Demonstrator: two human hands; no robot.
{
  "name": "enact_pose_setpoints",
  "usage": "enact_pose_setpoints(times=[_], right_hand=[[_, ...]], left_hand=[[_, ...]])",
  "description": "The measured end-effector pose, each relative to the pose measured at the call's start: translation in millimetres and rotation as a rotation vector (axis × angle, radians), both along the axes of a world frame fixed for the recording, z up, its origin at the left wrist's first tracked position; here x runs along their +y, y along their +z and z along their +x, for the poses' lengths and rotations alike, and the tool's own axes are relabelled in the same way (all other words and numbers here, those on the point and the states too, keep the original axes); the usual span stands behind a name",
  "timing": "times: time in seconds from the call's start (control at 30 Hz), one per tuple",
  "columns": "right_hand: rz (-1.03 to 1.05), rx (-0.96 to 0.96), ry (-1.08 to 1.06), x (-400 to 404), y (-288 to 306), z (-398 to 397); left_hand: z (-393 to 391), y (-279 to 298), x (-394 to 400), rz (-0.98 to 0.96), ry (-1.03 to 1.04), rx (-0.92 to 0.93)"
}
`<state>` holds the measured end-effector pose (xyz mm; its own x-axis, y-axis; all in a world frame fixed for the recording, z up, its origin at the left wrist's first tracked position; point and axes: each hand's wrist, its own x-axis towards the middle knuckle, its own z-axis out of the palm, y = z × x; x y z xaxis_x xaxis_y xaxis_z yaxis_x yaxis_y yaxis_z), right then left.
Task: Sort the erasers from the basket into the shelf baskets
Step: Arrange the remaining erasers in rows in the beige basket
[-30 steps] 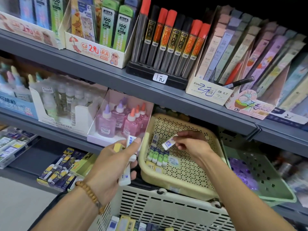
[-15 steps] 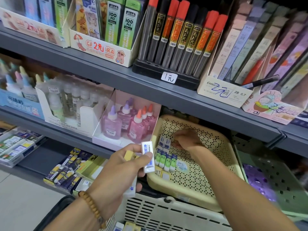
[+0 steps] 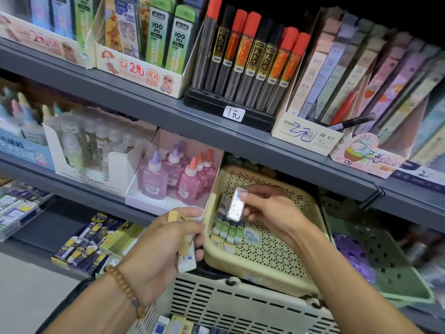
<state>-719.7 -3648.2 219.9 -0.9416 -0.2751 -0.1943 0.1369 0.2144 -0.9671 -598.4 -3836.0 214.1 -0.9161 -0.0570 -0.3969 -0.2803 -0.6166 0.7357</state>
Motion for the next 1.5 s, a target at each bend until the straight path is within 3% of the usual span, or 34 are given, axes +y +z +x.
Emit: enact_pose_setpoints(times=[0.07,0.2,0.43,0.53,0.6,0.77,1.0,1.1,1.23,1.33,1.5], right_hand=[[0.121,0.006,-0.168,17,-11,-20],[0.350,-0.024,-0.263,27,-35,-49],[0.456,-0.048,-0.131,9,-48,-64],[0.544,0.090,-0.193,4,-37,-56],[0.486,0.161,-0.179,-4,-21,-39],[0.281,0.231,0.153,-37,24,28],[0.196,0.105,0.434,-50,31,74],[0.095,0.021,0.276,-34,28,64],[-0.097,-0.090,-0.148,6,22,28],[0.083,-0.066,-0.292,29,8,-5],[0.455,-0.014,-0.308,40,-20,-53]], left_hand=[[-3,1,-2,0.092,0.048,0.042],[-5,2,-6,0.220,0.116,0.126],[-5,1,-7,0.277,0.157,0.205],[-5,4,-5,0.270,0.157,0.230],[-5,6,-3,0.306,0.163,0.228],[-7,4,-3,0.383,0.217,0.180],[-4,7,-2,0.417,0.267,0.203],[-3,9,-1,0.401,0.247,0.190],[2,9,-5,0.331,0.123,0.177],[4,8,-6,0.266,0.054,0.159],[3,5,-4,0.187,0.067,0.151]])
